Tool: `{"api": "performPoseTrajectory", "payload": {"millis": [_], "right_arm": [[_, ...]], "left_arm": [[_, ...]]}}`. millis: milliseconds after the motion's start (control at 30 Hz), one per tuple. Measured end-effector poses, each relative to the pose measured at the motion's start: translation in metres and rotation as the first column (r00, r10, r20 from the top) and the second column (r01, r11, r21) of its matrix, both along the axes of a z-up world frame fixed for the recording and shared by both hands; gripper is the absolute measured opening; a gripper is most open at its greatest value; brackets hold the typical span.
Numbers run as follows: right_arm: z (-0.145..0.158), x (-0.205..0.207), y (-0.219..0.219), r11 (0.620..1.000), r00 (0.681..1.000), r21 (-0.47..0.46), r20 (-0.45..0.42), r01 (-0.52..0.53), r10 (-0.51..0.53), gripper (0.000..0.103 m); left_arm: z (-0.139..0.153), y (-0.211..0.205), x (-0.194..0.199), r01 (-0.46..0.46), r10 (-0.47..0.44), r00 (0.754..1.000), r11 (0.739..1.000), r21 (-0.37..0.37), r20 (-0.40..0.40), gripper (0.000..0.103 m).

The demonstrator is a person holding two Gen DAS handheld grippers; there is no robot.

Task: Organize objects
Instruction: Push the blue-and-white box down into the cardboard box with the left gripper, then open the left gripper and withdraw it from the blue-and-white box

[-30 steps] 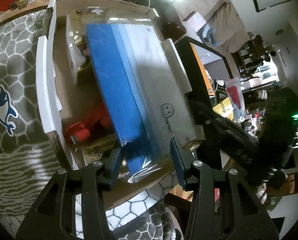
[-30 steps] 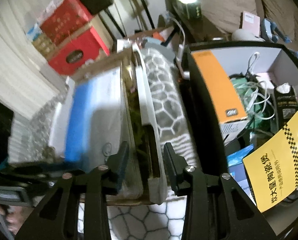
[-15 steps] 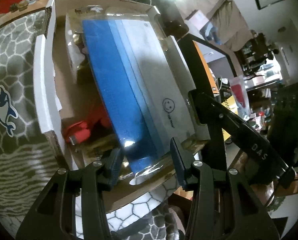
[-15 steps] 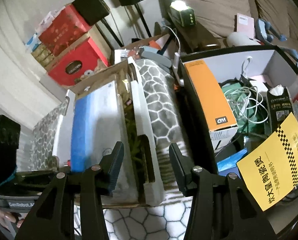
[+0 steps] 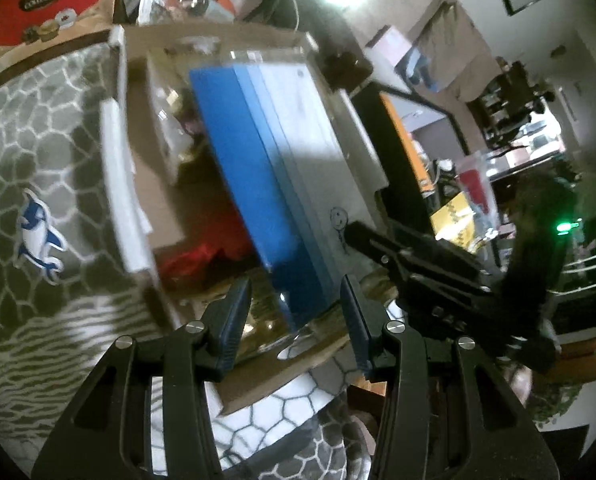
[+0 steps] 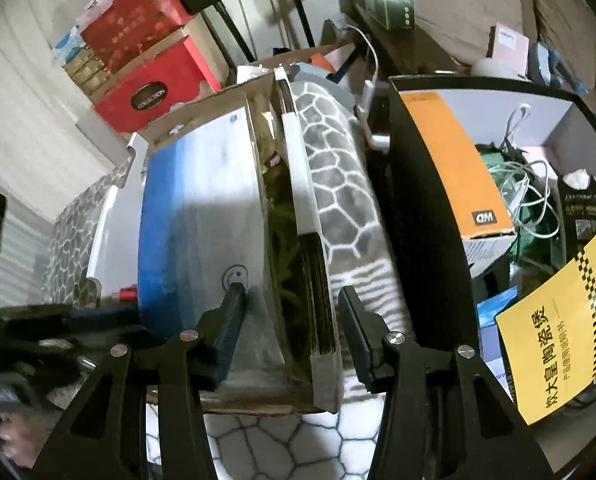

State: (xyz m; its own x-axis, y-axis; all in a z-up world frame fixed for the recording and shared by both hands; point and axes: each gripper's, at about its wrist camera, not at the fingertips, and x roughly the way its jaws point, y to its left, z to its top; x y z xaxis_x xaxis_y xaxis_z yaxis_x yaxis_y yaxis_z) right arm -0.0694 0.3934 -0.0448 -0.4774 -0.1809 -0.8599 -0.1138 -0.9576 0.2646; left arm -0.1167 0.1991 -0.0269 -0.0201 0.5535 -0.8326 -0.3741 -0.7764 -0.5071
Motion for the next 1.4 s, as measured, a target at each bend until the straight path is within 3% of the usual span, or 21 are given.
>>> {"api": "performPoseTrajectory", "payload": {"millis": [33, 100, 167, 300, 467, 600, 700, 800, 1200, 1233, 1267, 1400], "right_arm": [[0.000, 0.000, 0.000, 1.000, 1.000, -0.002, 0.000, 0.000, 0.000, 0.049], [0.001, 0.001, 0.001, 1.000, 1.000, -0.005, -0.001, 0.000, 0.000, 0.049], [0.001, 0.001, 0.001, 1.000, 1.000, -0.008, -0.001, 0.001, -0.001, 0.049], [0.001, 0.001, 0.001, 1.000, 1.000, -0.012, 0.000, 0.003, -0.003, 0.049], [0.001, 0.001, 0.000, 1.000, 1.000, -0.010, 0.001, 0.003, -0.003, 0.049], [0.001, 0.001, 0.000, 1.000, 1.000, -0.009, 0.000, 0.002, -0.002, 0.049], [0.000, 0.000, -0.001, 1.000, 1.000, -0.005, 0.000, 0.001, -0.001, 0.049], [0.000, 0.000, -0.001, 1.000, 1.000, -0.006, 0.001, 0.002, -0.002, 0.049], [-0.002, -0.001, -0.001, 1.000, 1.000, 0.000, 0.004, 0.000, 0.000, 0.049], [-0.002, -0.001, -0.002, 1.000, 1.000, 0.001, 0.004, 0.000, 0.000, 0.049], [-0.002, -0.001, -0.002, 1.000, 1.000, 0.002, 0.004, 0.000, 0.000, 0.049], [-0.002, -0.001, -0.001, 1.000, 1.000, 0.002, 0.003, -0.001, 0.001, 0.049]], "left_arm": [[0.005, -0.007, -0.002, -0.010, 0.010, 1.000, 1.000, 0.009, -0.011, 0.042], [0.015, -0.025, -0.009, -0.045, 0.046, 0.998, 0.999, 0.024, -0.043, 0.055], [0.022, -0.045, -0.015, -0.090, 0.092, 0.993, 0.996, 0.028, -0.076, 0.056], [0.019, -0.085, -0.036, -0.177, 0.179, 0.982, 0.983, 0.038, -0.057, 0.056], [-0.001, -0.120, -0.054, -0.258, 0.249, 0.964, 0.963, -0.084, -0.097, 0.056], [-0.025, -0.137, -0.060, -0.304, 0.280, 0.950, 0.929, -0.208, -0.138, 0.057], [-0.039, -0.142, -0.059, -0.312, 0.279, 0.948, 0.913, -0.264, -0.156, 0.057], [-0.049, -0.137, -0.060, -0.306, 0.277, 0.950, 0.912, -0.271, -0.142, 0.057], [-0.061, -0.085, -0.062, -0.271, 0.202, 0.956, 0.882, -0.385, -0.211, 0.056], [-0.061, -0.083, -0.061, -0.269, 0.195, 0.956, 0.879, -0.393, -0.220, 0.052], [-0.060, -0.080, -0.060, -0.265, 0.175, 0.954, 0.873, -0.411, -0.243, 0.039], [-0.060, -0.081, -0.062, -0.258, 0.170, 0.955, 0.879, -0.402, -0.243, 0.033]]}}
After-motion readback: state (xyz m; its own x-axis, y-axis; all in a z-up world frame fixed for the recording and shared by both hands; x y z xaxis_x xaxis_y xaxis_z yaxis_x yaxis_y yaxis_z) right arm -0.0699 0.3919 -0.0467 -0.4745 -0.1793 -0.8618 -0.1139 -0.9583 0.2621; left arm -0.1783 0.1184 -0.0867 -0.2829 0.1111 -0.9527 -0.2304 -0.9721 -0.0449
